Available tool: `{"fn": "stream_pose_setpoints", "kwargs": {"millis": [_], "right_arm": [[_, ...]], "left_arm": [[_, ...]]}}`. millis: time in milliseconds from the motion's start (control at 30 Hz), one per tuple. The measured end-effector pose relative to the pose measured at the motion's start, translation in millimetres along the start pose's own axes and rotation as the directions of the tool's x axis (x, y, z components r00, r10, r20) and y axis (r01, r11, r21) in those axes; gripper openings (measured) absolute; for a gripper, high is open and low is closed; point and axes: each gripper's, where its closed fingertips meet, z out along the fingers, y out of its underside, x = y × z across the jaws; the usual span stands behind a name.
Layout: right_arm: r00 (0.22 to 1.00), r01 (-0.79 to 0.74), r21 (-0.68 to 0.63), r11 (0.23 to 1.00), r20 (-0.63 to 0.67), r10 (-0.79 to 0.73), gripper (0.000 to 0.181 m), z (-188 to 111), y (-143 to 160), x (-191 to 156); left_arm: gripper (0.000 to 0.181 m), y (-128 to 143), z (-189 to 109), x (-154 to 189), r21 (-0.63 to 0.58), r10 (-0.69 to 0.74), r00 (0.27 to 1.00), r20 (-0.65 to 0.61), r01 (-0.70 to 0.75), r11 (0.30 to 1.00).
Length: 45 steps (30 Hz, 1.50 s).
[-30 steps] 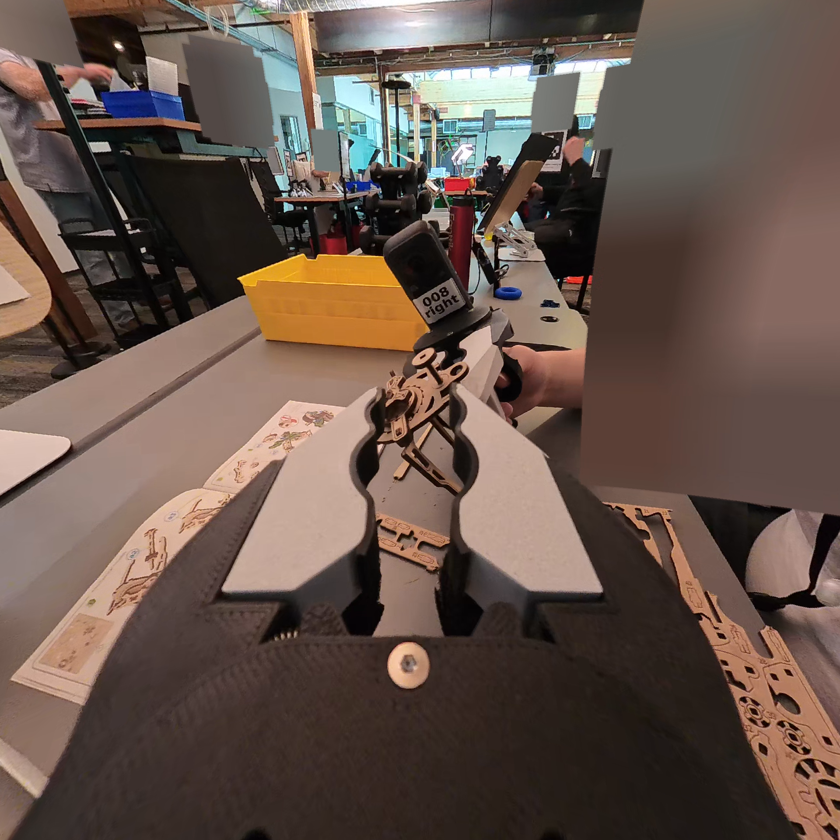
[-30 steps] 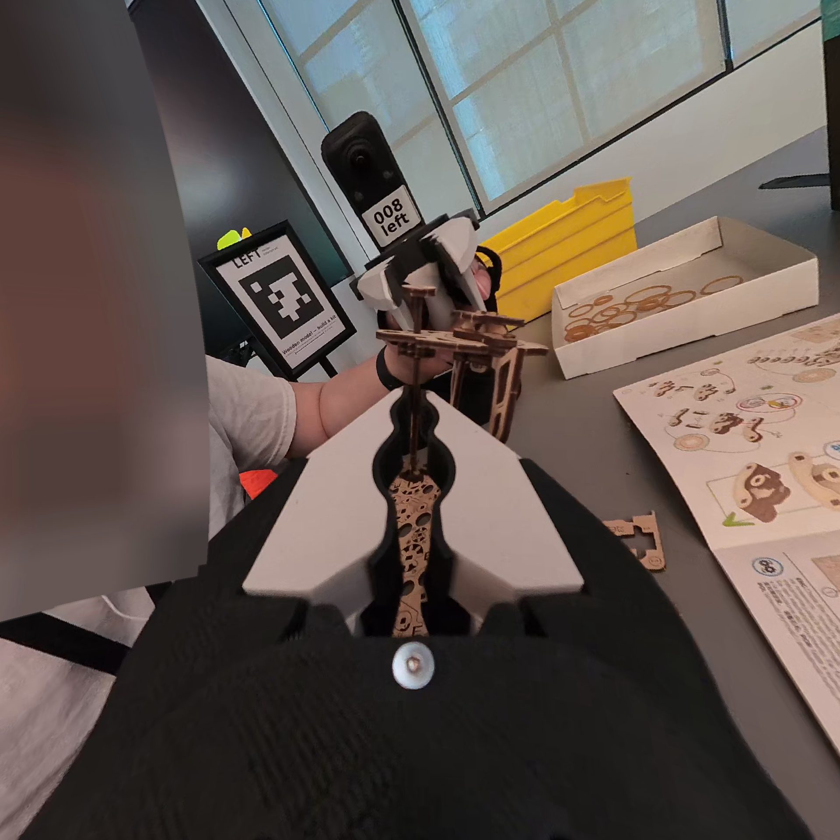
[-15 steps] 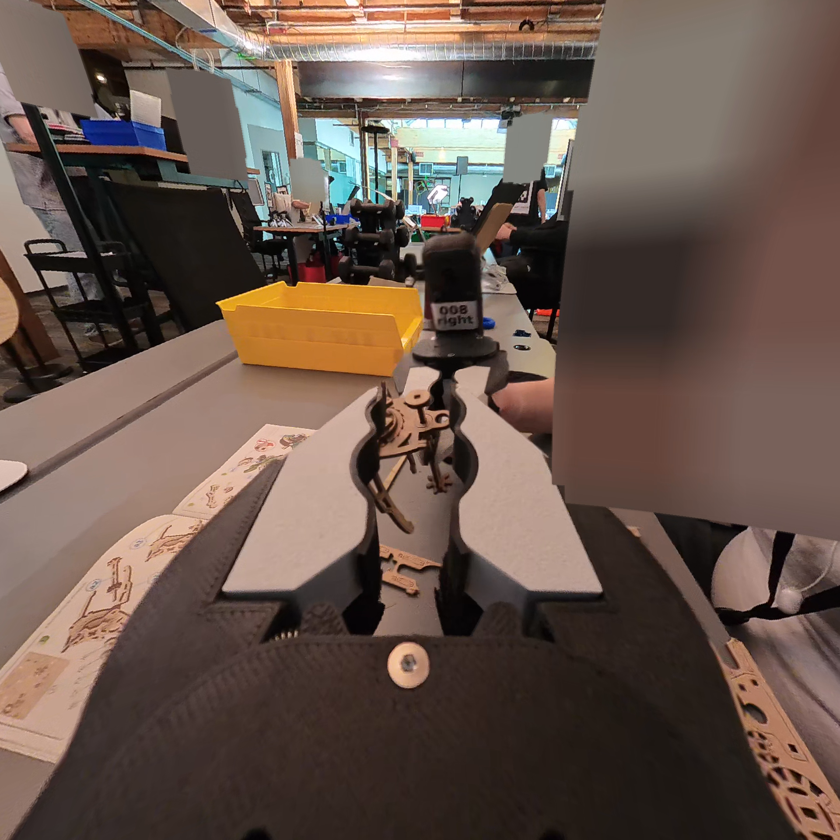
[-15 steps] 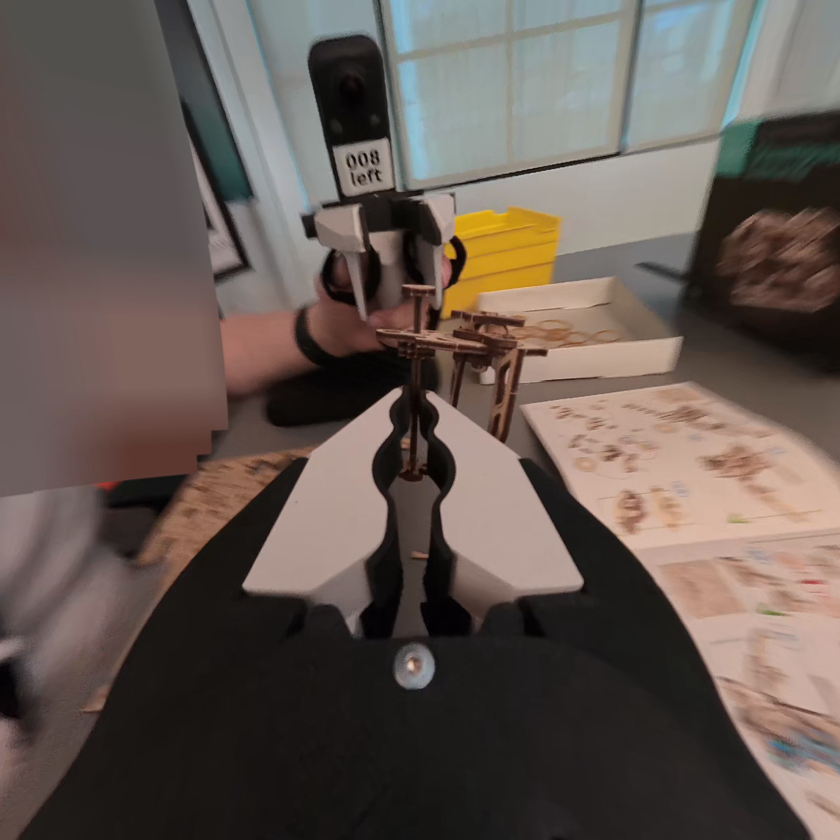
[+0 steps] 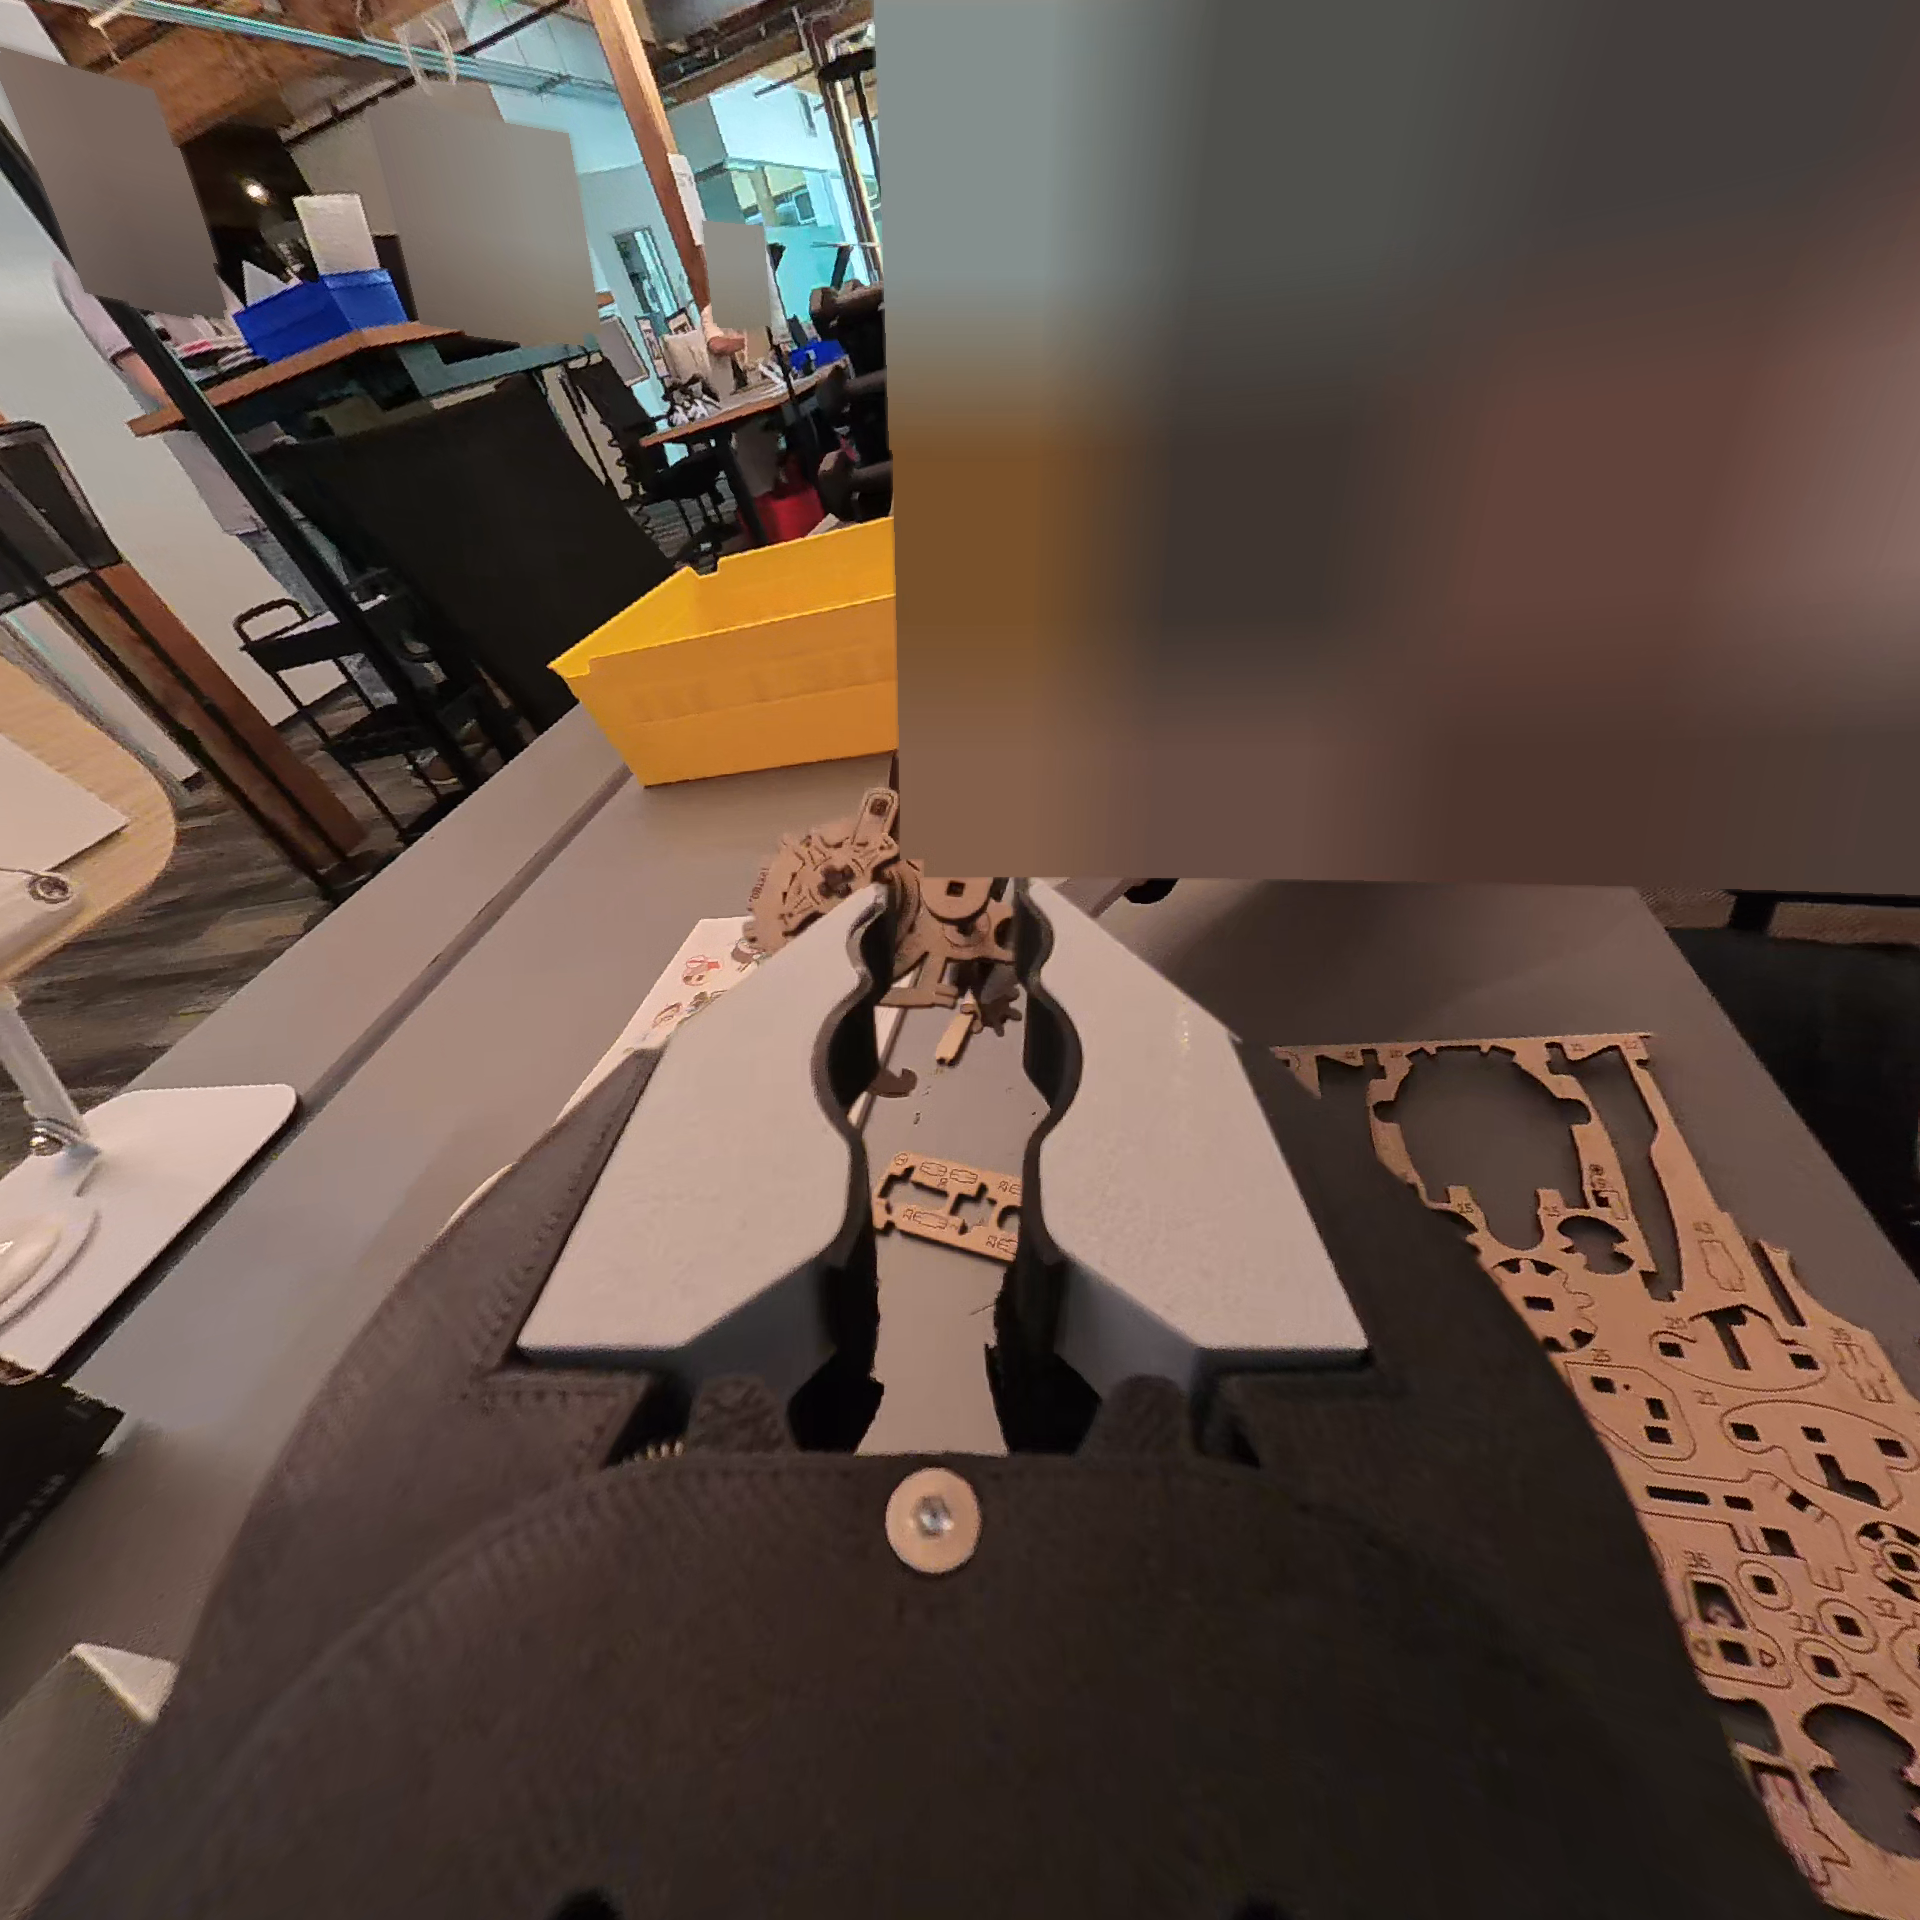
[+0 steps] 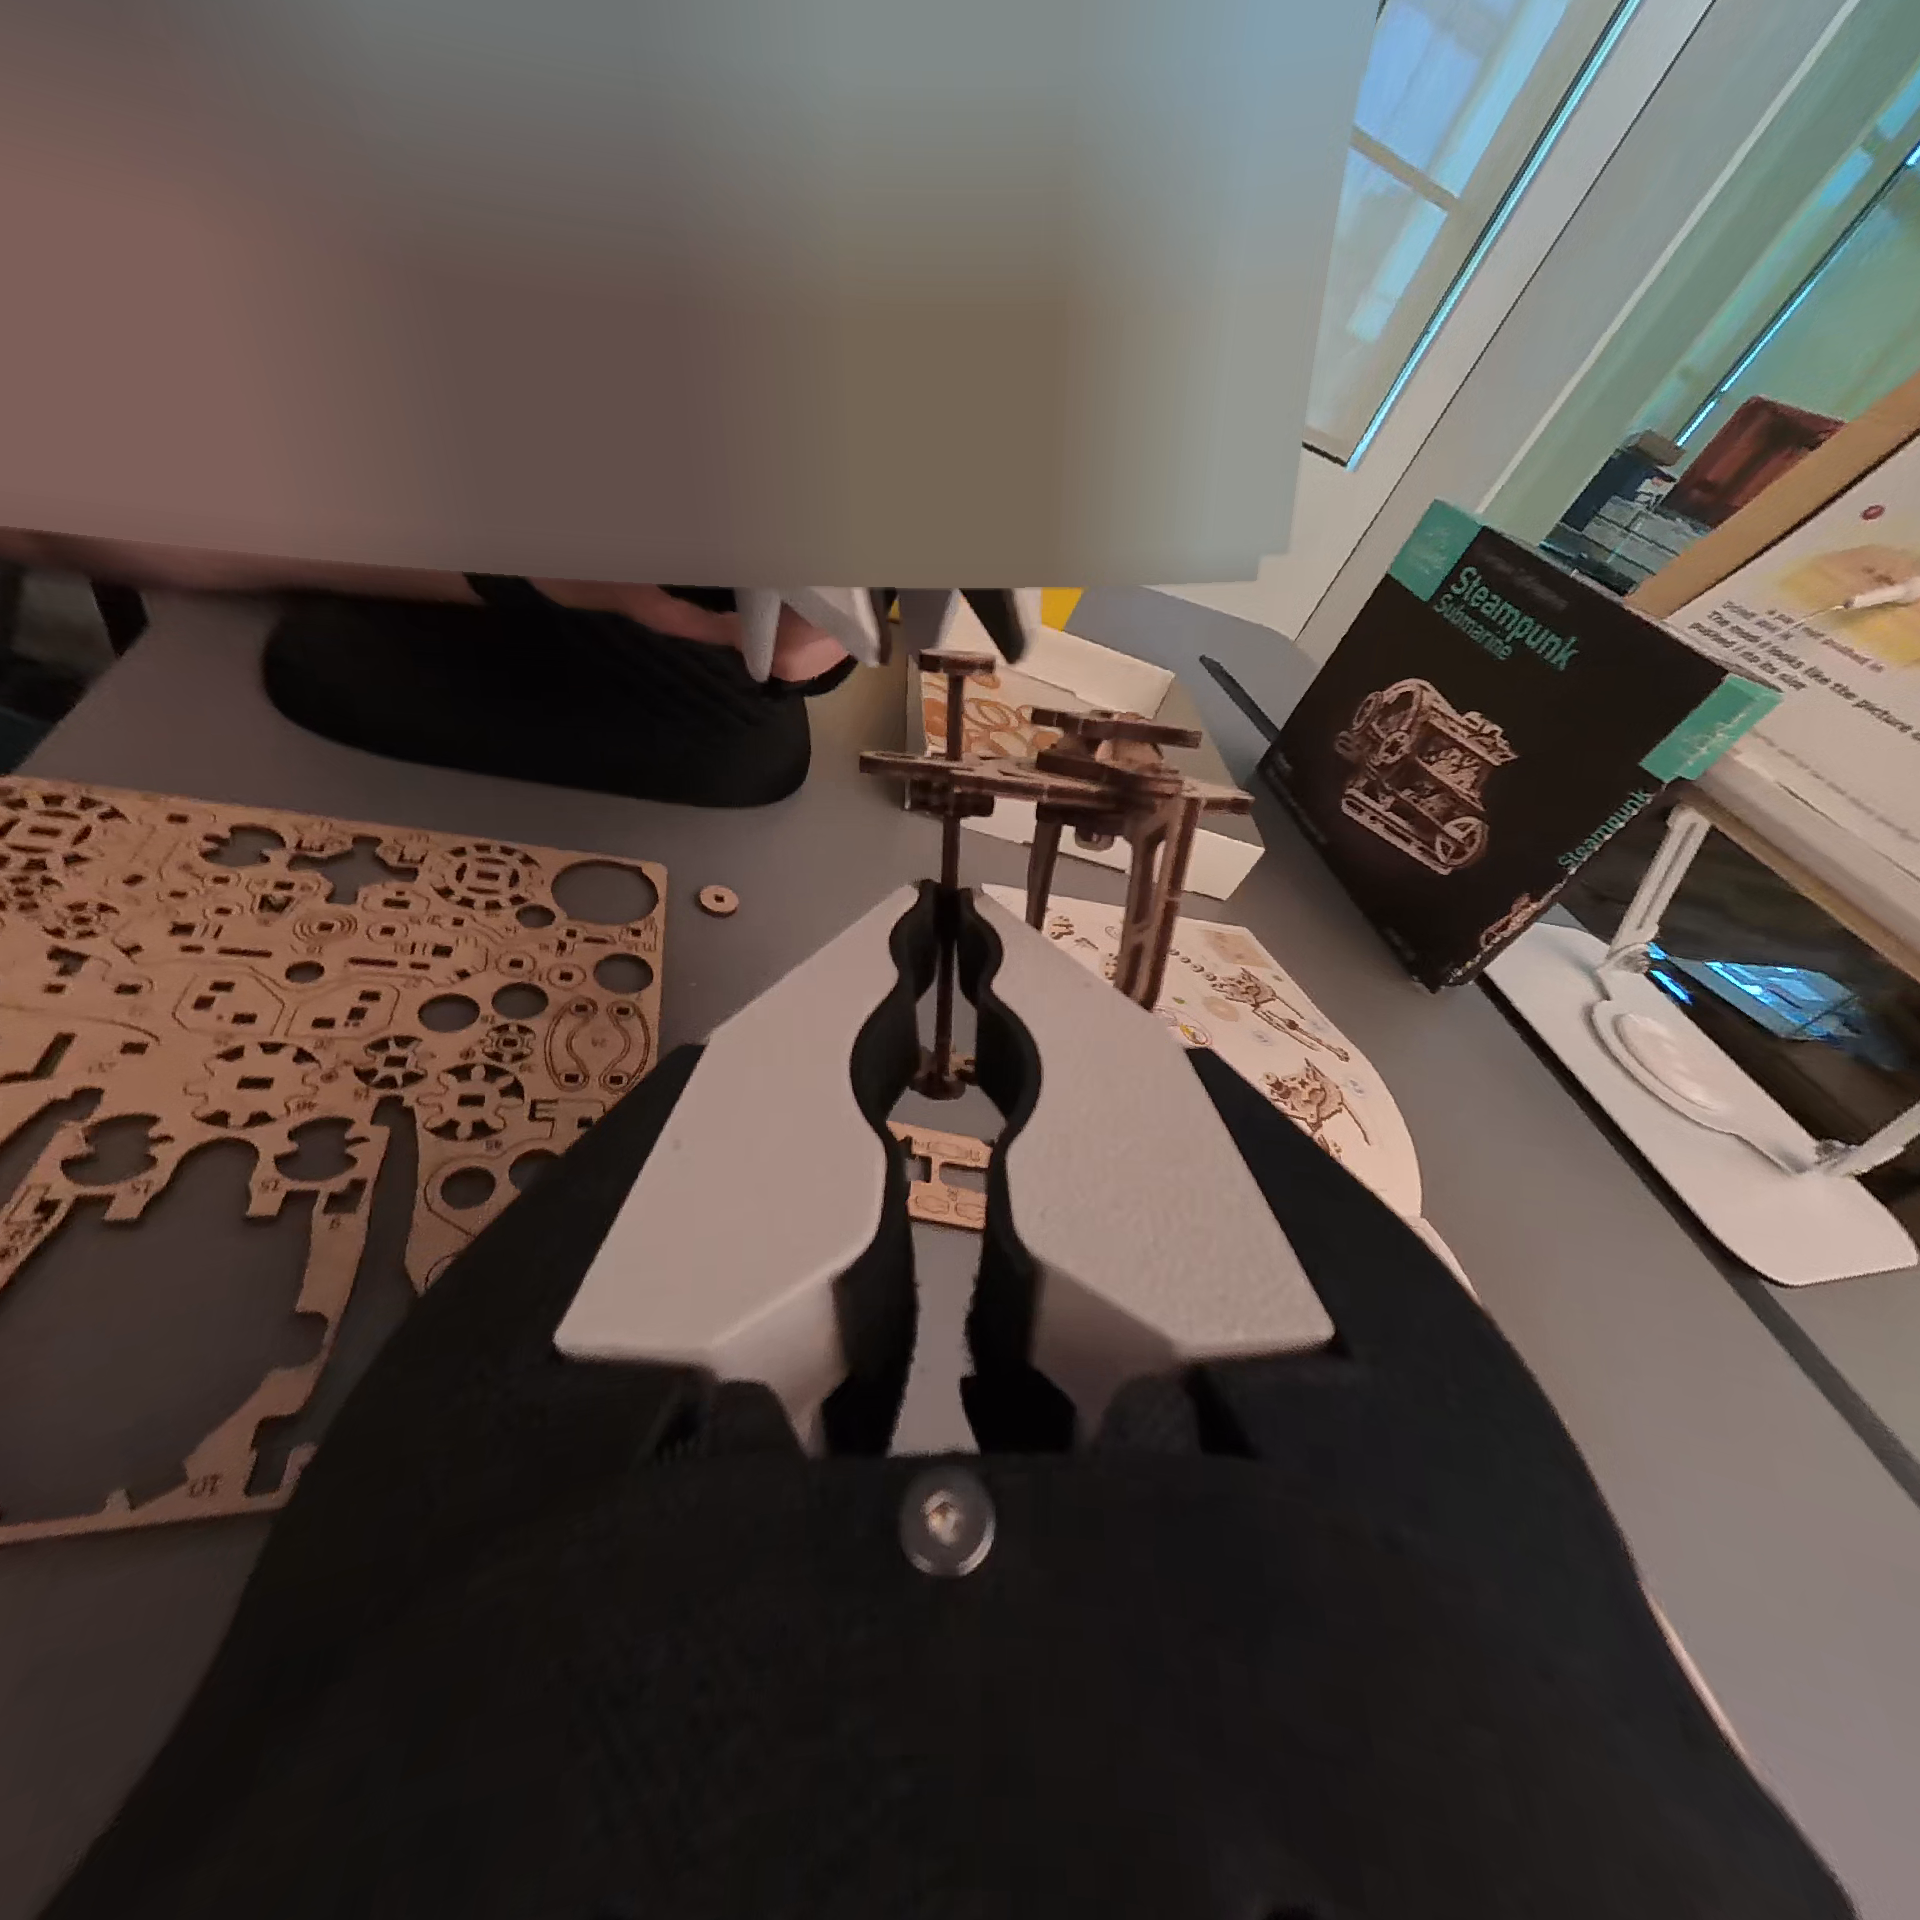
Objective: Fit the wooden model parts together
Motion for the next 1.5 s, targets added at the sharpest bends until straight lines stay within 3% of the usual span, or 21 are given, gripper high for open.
{"fn": "stream_pose_setpoints", "kwargs": {"millis": [1000,1067,1500], "right_arm": [[0.996,0.086,-0.083,0.993,0.002,-0.086,0.0,-1.9,3.1,-6.1],[0.998,0.063,-0.067,0.996,0.021,-0.062,0.001,-1.7,0.1,-8.8],[1.0,-0.004,-0.064,0.998,0.025,0.006,0.001,0.5,4.8,-5.5]], "left_arm": [[0.01,4.1,1.7,9.4,-0.018,-0.05,0.994,-0.096,0.048,0.999],[0.011,15.9,4.6,11.3,-0.084,-0.021,0.995,-0.099,0.013,0.996],[0.011,13.5,5.3,4.2,-0.031,-0.047,0.997,-0.064,0.045,0.998]]}}
